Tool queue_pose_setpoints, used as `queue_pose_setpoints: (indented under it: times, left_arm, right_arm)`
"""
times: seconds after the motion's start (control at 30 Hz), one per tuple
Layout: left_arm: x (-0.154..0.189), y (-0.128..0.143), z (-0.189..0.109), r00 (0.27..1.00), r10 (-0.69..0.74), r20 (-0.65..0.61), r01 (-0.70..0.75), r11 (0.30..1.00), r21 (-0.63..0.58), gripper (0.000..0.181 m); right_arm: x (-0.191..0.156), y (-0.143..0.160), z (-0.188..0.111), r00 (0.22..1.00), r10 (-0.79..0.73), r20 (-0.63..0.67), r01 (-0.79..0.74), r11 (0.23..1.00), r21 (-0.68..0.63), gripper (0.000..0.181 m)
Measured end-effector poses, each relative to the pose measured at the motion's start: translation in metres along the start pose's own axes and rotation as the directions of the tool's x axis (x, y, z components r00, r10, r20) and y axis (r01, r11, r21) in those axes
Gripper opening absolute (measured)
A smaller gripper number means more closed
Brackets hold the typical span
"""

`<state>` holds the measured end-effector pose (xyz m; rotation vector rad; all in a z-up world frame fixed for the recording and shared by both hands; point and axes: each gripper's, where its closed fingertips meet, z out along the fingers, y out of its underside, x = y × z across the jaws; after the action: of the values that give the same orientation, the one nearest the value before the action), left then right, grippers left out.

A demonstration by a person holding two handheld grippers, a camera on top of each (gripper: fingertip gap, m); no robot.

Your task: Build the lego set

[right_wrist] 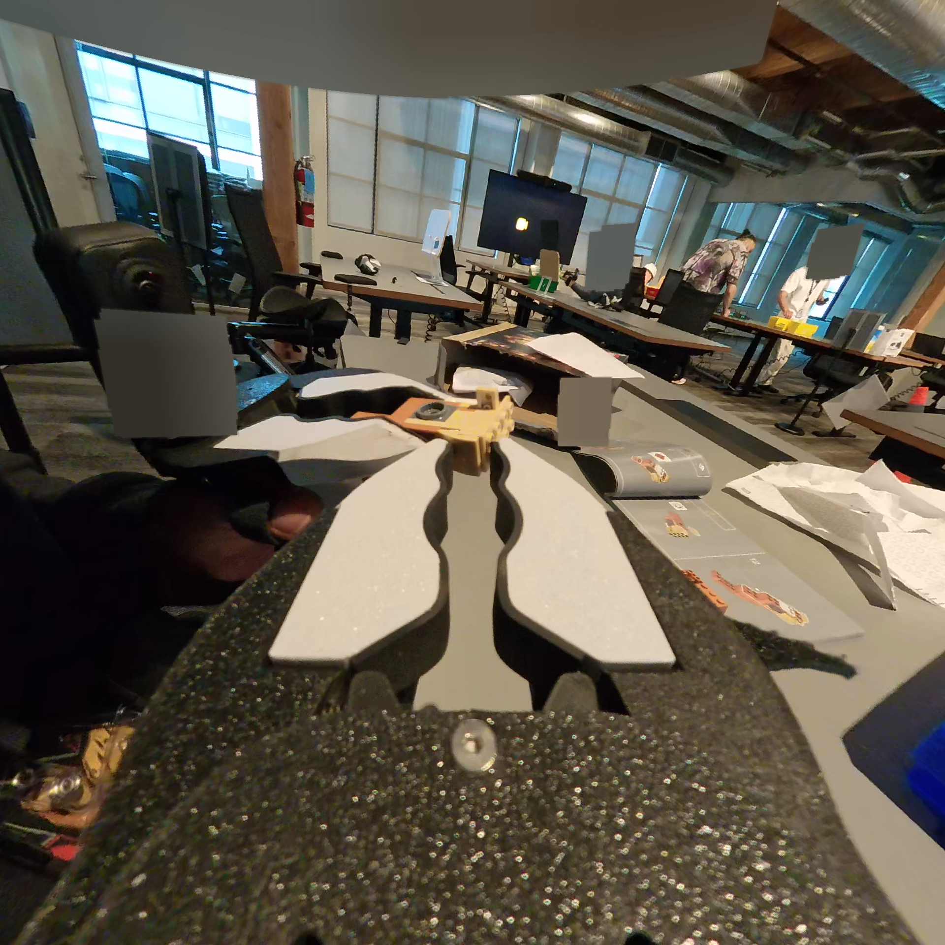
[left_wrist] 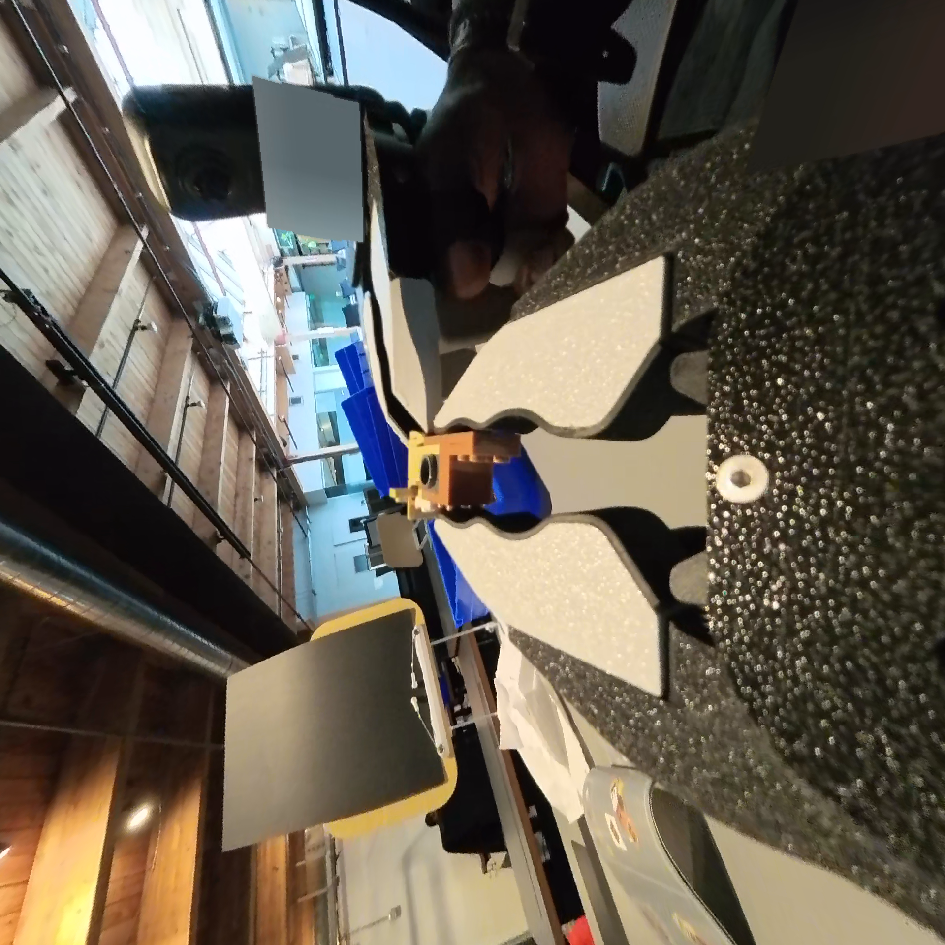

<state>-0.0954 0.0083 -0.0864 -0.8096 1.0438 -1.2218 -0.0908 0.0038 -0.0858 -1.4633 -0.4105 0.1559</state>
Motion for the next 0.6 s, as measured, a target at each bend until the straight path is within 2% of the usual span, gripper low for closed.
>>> queue_pose_setpoints:
  times: [0.23, 0.53, 0.6]
  left_arm:
    - [-0.0008, -0.0011, -0.0013, 0.999, 0.038, 0.015, -0.038, 0.999, -0.003, 0.026]
    - [-0.0008, -0.0006, -0.0022, 1.000, -0.013, 0.008, 0.013, 1.000, 0.005, 0.026]
    - [-0.0017, 0.0000, -0.0022, 0.997, -0.077, -0.001, 0.077, 0.997, 0.010, 0.026]
  right_arm:
    - [-0.0005, 0.0006, 0.0009, 1.000, 0.008, -0.004, -0.008, 1.000, -0.007, 0.013]
    - [-0.0005, 0.0008, 0.0008, 1.000, 0.017, -0.003, -0.018, 1.000, -0.013, 0.013]
    - [-0.0001, 0.0004, 0.0018, 1.000, 0.018, -0.011, -0.018, 1.000, -0.017, 0.013]
